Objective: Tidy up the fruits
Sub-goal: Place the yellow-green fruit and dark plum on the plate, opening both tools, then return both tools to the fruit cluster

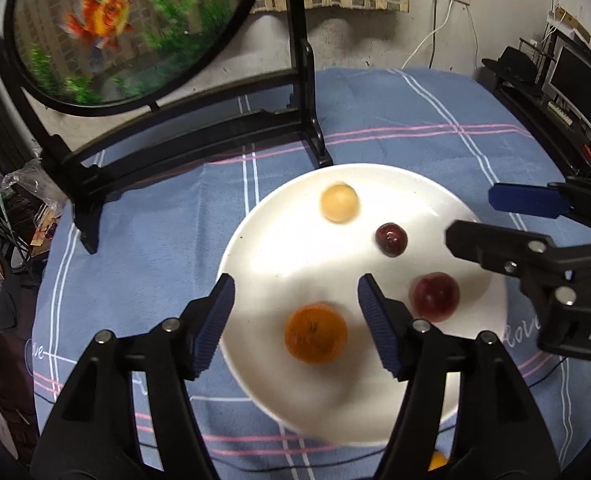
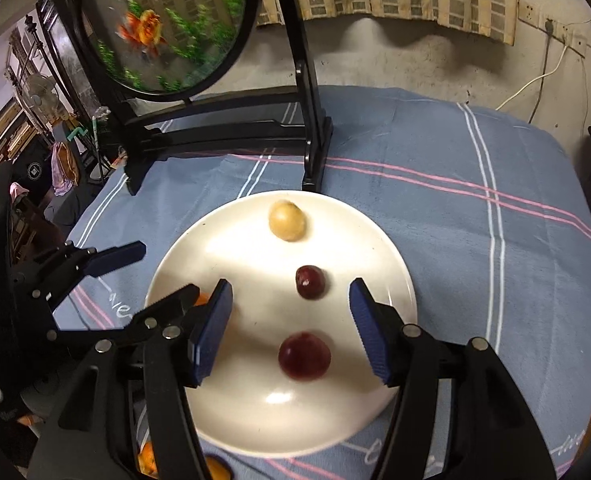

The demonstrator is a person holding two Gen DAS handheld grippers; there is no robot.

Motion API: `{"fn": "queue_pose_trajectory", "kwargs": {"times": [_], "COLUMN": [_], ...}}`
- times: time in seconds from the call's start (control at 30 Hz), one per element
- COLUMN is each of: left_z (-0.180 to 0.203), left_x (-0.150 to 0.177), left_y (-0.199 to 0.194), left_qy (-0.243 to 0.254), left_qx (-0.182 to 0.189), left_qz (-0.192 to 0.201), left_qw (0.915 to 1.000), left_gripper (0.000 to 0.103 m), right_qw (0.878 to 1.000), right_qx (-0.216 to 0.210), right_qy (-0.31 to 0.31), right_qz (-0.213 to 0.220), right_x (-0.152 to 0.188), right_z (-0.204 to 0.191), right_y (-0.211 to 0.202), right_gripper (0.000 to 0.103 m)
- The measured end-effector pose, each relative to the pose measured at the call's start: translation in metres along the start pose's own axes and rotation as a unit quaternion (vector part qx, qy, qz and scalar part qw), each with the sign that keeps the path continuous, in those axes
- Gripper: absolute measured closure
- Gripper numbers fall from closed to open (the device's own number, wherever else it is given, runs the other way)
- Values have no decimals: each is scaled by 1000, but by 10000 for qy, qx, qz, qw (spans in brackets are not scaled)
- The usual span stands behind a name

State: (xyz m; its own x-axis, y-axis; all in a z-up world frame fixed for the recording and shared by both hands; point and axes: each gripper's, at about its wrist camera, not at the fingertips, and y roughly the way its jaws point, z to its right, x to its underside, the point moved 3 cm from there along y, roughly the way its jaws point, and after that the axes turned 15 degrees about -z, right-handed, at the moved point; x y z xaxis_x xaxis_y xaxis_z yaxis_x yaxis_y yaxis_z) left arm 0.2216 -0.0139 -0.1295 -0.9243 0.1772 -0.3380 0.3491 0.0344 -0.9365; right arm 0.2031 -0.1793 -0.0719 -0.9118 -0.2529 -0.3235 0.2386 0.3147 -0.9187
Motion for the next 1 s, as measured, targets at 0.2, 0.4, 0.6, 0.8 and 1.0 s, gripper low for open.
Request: {"fn": "queue_pose_trajectory", "kwargs": {"times": [0.2, 0.4, 0.6, 0.8, 1.0], "left_z": [-8, -28, -45, -48, -60], "left_x": [33, 99, 174, 239, 266], "left_y": [-49, -89, -90, -71, -64], "left_qy": [-16, 96, 30, -135, -500], "left_qx": [-59, -197, -195, 58, 191], "left_qz": [365, 626, 290, -265, -495], "left_qw": [9993, 9978, 9994, 9995, 9973], "left_gripper": [28, 25, 24, 24, 24], "right_qw": [9996, 9969, 9933, 9916, 9901], "right_qx": [-40, 48, 145, 150, 379], "right_qy": [-162, -765, -1095, -955, -1004], "right_qz": [224, 178, -326, -863, -910], "right_x": [46, 138, 237, 295, 295], "right_z": [-16, -46, -69, -80, -95], "right_y": [-45, -74, -56, -19, 9], "right_gripper": [41, 41, 41, 41, 41]}}
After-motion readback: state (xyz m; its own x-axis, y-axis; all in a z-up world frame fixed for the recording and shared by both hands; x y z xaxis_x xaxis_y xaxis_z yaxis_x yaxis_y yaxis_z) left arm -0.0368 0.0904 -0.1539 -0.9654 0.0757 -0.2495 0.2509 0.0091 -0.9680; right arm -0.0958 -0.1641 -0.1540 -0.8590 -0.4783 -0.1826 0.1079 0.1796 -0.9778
